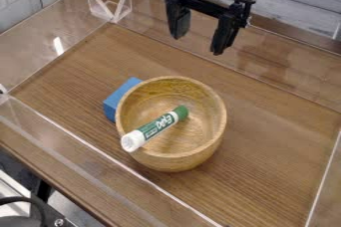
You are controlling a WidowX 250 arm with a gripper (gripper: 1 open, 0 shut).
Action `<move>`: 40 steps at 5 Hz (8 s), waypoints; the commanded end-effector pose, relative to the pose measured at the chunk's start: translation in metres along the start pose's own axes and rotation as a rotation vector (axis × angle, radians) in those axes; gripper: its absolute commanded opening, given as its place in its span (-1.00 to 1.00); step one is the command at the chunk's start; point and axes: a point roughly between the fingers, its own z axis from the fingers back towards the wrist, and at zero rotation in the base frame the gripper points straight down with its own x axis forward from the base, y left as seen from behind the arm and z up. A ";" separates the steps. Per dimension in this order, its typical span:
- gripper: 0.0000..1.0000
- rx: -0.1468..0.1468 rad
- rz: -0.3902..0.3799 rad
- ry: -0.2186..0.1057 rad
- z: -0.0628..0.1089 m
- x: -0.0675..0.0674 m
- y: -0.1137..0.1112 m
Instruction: Remove the green marker from inside the brown bowl and put it on the table
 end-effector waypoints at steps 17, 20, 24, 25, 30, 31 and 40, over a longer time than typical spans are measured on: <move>-1.00 -0.034 -0.194 -0.143 -0.101 -0.044 0.003; -1.00 -0.040 -0.193 -0.144 -0.090 -0.047 0.002; -1.00 -0.063 -0.200 -0.129 -0.073 -0.044 -0.002; -1.00 -0.064 -0.206 -0.129 -0.069 -0.044 -0.003; -1.00 -0.082 -0.235 -0.151 -0.053 -0.040 -0.008; -1.00 -0.085 -0.242 -0.156 -0.051 -0.039 -0.009; -1.00 -0.103 -0.294 -0.189 -0.032 -0.035 -0.017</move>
